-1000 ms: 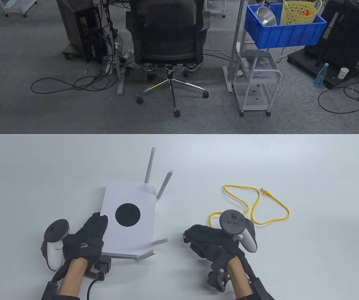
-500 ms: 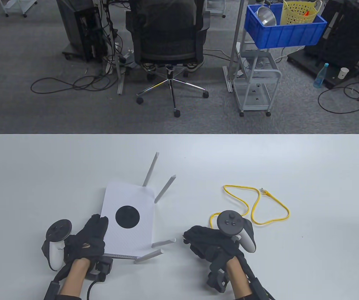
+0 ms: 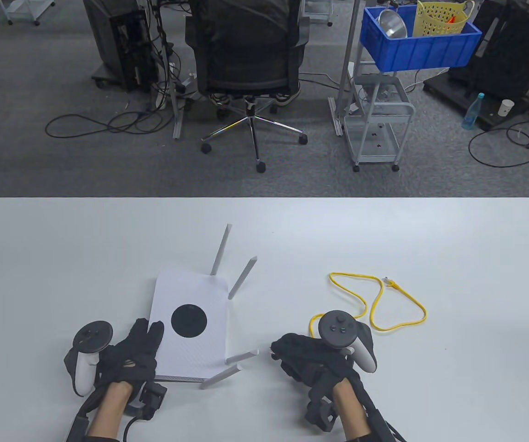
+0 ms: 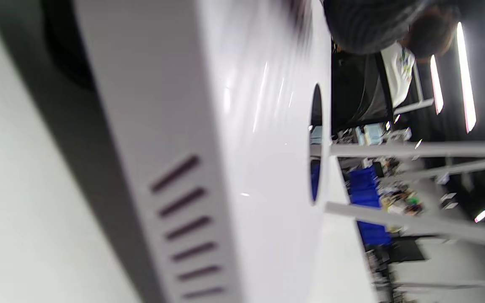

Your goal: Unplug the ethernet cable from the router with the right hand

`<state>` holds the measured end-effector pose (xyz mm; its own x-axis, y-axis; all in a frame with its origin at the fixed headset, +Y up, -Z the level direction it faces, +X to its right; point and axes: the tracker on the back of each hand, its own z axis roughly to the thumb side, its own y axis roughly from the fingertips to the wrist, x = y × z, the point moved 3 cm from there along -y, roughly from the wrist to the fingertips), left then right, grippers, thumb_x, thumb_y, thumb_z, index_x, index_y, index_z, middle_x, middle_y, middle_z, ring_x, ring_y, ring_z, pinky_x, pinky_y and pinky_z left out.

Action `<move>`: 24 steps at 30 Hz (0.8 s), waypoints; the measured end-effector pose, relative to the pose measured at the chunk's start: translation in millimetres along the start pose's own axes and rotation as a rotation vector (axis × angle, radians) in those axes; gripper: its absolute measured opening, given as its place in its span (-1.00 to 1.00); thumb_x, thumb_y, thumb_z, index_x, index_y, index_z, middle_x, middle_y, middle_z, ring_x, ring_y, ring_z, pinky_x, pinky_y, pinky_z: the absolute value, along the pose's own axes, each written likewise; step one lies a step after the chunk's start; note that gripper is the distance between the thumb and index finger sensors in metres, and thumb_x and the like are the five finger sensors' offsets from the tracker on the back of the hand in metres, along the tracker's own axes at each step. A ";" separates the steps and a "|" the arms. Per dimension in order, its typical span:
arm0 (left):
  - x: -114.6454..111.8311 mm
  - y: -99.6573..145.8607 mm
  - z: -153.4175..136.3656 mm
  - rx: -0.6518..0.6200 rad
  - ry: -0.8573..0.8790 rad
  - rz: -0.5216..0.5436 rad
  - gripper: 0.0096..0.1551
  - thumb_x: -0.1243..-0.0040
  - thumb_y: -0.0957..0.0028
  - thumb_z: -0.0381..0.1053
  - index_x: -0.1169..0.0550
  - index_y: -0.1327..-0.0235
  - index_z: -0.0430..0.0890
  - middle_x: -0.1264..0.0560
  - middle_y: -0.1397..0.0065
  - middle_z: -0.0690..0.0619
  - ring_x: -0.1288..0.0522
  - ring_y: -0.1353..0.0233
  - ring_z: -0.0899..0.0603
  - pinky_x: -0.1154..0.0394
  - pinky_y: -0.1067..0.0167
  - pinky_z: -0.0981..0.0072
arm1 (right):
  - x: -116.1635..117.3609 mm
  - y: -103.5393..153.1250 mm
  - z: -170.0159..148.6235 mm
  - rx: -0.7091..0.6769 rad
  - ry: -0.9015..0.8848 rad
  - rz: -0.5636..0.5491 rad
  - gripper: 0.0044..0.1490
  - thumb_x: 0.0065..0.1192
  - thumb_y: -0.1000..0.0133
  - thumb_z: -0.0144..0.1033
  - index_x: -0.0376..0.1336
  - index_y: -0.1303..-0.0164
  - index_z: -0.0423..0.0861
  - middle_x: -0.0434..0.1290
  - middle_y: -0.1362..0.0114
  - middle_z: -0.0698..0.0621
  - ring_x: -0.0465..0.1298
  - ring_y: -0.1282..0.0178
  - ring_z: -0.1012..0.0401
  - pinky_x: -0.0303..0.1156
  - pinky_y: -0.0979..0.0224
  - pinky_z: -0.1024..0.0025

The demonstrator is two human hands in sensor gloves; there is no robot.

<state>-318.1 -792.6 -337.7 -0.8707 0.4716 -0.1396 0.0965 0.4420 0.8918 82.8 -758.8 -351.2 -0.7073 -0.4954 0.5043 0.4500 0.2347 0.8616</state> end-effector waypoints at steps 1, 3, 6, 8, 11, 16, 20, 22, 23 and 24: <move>-0.4 0.9 1.7 0.010 -0.066 0.003 0.00 -0.05 -0.19 0.33 -0.02 -0.61 -0.23 -0.51 -0.37 -0.23 -0.73 -0.03 -0.19 -0.60 0.02 0.04 | 0.2 -0.1 -0.2 0.001 0.002 0.001 -0.28 0.05 -0.24 0.09 0.36 -0.27 -0.27 0.57 0.09 0.01 0.58 0.26 0.21 0.44 -0.36 -0.10; -0.6 3.8 6.8 0.004 -0.128 0.029 0.02 -0.06 -0.16 0.35 -0.02 -0.61 -0.22 -0.51 -0.36 -0.21 -0.72 -0.01 -0.18 -0.59 0.03 0.05 | 0.6 -0.2 -0.4 0.005 0.007 0.002 -0.28 0.05 -0.24 0.09 0.36 -0.27 -0.27 0.57 0.09 0.00 0.58 0.25 0.21 0.44 -0.36 -0.10; -1.2 7.0 12.5 0.014 -0.235 0.059 0.04 -0.07 -0.14 0.38 -0.04 -0.61 -0.20 -0.53 -0.33 -0.19 -0.72 0.02 -0.16 -0.59 0.05 0.06 | 1.1 -0.2 -0.5 0.008 0.012 0.004 -0.28 0.05 -0.24 0.08 0.36 -0.27 -0.26 0.57 0.09 0.00 0.58 0.25 0.21 0.44 -0.36 -0.10; -2.2 7.9 14.0 0.035 -0.307 0.076 0.05 -0.09 -0.12 0.39 -0.04 -0.61 -0.19 -0.54 -0.32 -0.18 -0.72 0.04 -0.14 -0.59 0.06 0.07 | 1.2 -0.3 -0.6 0.009 0.014 0.003 -0.28 0.05 -0.24 0.08 0.36 -0.27 -0.27 0.57 0.09 0.00 0.58 0.25 0.21 0.44 -0.36 -0.10; -3.7 9.4 17.6 0.063 -0.422 0.100 0.07 -0.11 -0.09 0.41 -0.06 -0.61 -0.19 -0.55 -0.29 -0.14 -0.71 0.07 -0.11 -0.58 0.07 0.08 | 1.1 -0.4 -0.7 0.008 0.014 0.000 -0.28 0.04 -0.24 0.08 0.36 -0.27 -0.27 0.57 0.09 0.00 0.58 0.25 0.21 0.44 -0.36 -0.10; -9.8 12.3 25.0 0.078 -0.583 0.137 0.09 -0.10 -0.04 0.44 -0.09 -0.60 -0.19 -0.57 -0.24 -0.10 -0.72 0.11 -0.10 -0.59 0.10 0.09 | 1.2 -0.6 -1.0 0.011 0.020 -0.002 -0.28 0.04 -0.24 0.08 0.36 -0.27 -0.27 0.57 0.09 0.00 0.58 0.25 0.21 0.44 -0.36 -0.10; -13.2 13.9 28.6 0.089 -0.674 0.168 0.08 -0.07 0.01 0.46 -0.16 -0.59 -0.18 -0.60 -0.17 -0.10 -0.73 0.15 -0.10 -0.60 0.14 0.08 | 1.4 -0.7 -1.0 0.014 0.030 -0.002 -0.28 0.04 -0.24 0.08 0.36 -0.27 -0.26 0.57 0.09 0.00 0.58 0.25 0.21 0.44 -0.36 -0.10; -15.4 14.6 30.9 0.096 -0.727 0.184 0.08 -0.06 0.03 0.47 -0.20 -0.57 -0.18 -0.61 -0.14 -0.10 -0.74 0.17 -0.10 -0.61 0.15 0.08 | 1.6 -0.8 -1.2 0.017 0.038 -0.002 -0.28 0.04 -0.24 0.08 0.36 -0.27 -0.27 0.57 0.09 0.00 0.58 0.25 0.21 0.44 -0.36 -0.10; -16.8 15.0 32.3 0.099 -0.759 0.191 0.08 -0.06 0.04 0.47 -0.22 -0.57 -0.19 -0.62 -0.12 -0.11 -0.74 0.19 -0.10 -0.62 0.16 0.08 | 1.8 -0.9 -1.4 0.020 0.044 -0.002 -0.28 0.04 -0.24 0.08 0.36 -0.27 -0.27 0.57 0.09 0.00 0.58 0.25 0.21 0.44 -0.36 -0.10; -17.4 15.2 32.8 0.101 -0.774 0.195 0.07 -0.06 0.04 0.48 -0.23 -0.57 -0.19 -0.62 -0.11 -0.10 -0.74 0.19 -0.10 -0.62 0.17 0.07 | 1.9 -0.9 -1.5 0.020 0.046 -0.001 -0.28 0.04 -0.24 0.08 0.36 -0.27 -0.27 0.57 0.09 0.00 0.58 0.25 0.21 0.44 -0.36 -0.10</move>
<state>-285.7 -769.0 -335.9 -0.2564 0.9260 -0.2771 0.2875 0.3468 0.8928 81.8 -761.2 -351.1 -0.6821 -0.5333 0.5004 0.4375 0.2507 0.8636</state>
